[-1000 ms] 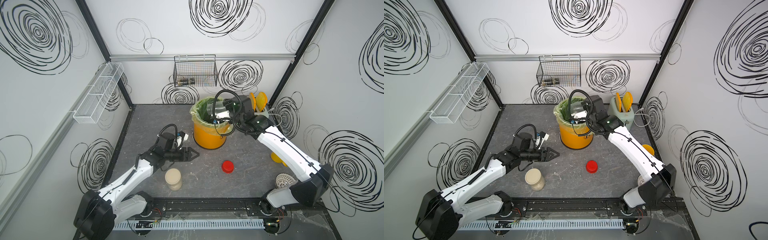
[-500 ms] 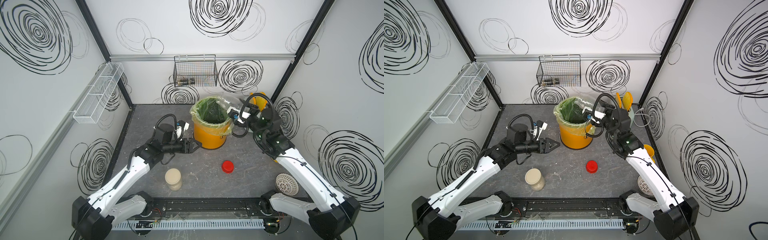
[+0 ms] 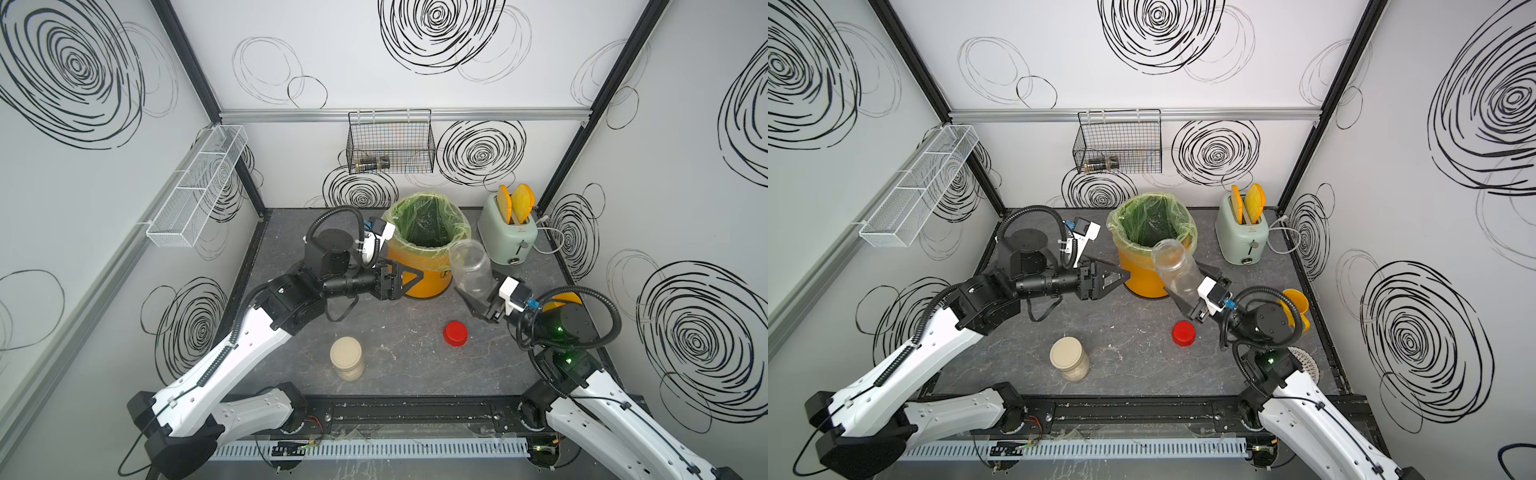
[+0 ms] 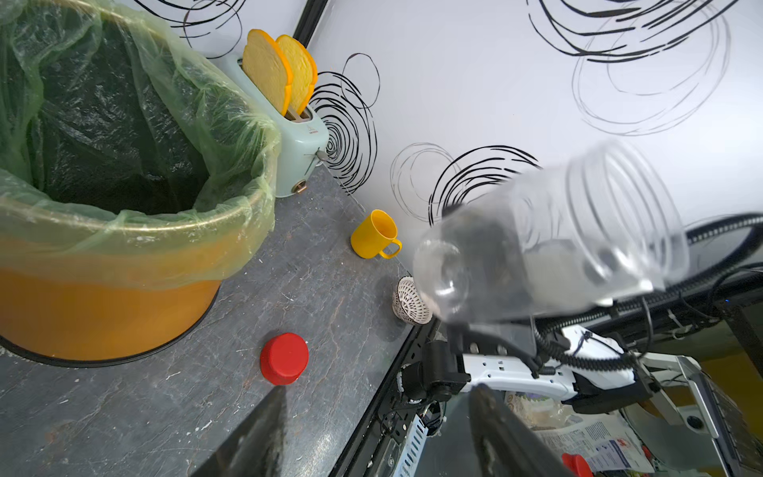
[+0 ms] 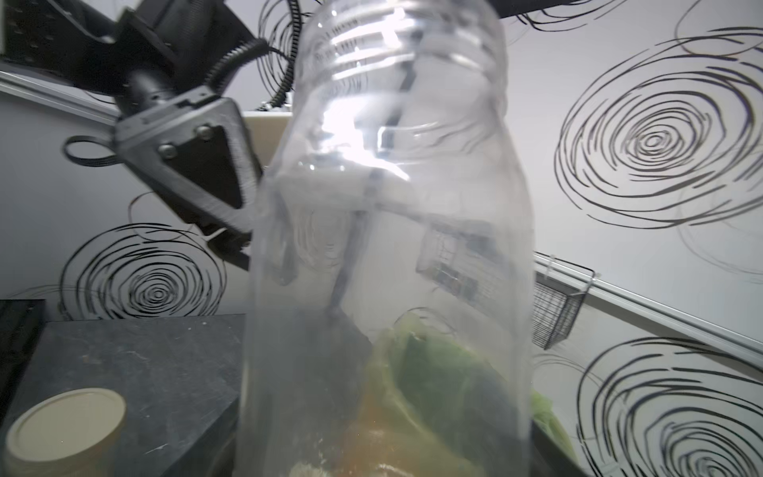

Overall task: Empty expired oatmeal from jars
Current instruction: Pour the expired oatmeal into the trash bin.

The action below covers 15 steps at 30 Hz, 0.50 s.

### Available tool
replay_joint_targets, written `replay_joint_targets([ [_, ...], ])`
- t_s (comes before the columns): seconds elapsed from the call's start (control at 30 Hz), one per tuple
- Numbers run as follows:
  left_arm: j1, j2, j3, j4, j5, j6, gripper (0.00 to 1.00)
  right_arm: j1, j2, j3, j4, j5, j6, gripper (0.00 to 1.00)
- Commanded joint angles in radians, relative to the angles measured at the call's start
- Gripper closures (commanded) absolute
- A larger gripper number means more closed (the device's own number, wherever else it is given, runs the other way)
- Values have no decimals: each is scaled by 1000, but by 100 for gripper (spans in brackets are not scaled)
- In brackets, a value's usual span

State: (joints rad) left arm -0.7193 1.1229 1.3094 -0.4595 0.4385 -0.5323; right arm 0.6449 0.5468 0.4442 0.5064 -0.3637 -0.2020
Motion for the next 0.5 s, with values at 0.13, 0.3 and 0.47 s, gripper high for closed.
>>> replay_joint_targets([
  [0.13, -90, 43, 106, -71, -41, 91, 23, 106, -78, -182, 160, 1, 19, 77],
  [0.3, -172, -11, 61, -53, -110, 315, 13, 108, -41, -163, 123, 67, 97, 77],
  [0.47, -191, -98, -57, 53, -83, 408, 4, 108, 9, -170, 175, 85, 107, 77],
])
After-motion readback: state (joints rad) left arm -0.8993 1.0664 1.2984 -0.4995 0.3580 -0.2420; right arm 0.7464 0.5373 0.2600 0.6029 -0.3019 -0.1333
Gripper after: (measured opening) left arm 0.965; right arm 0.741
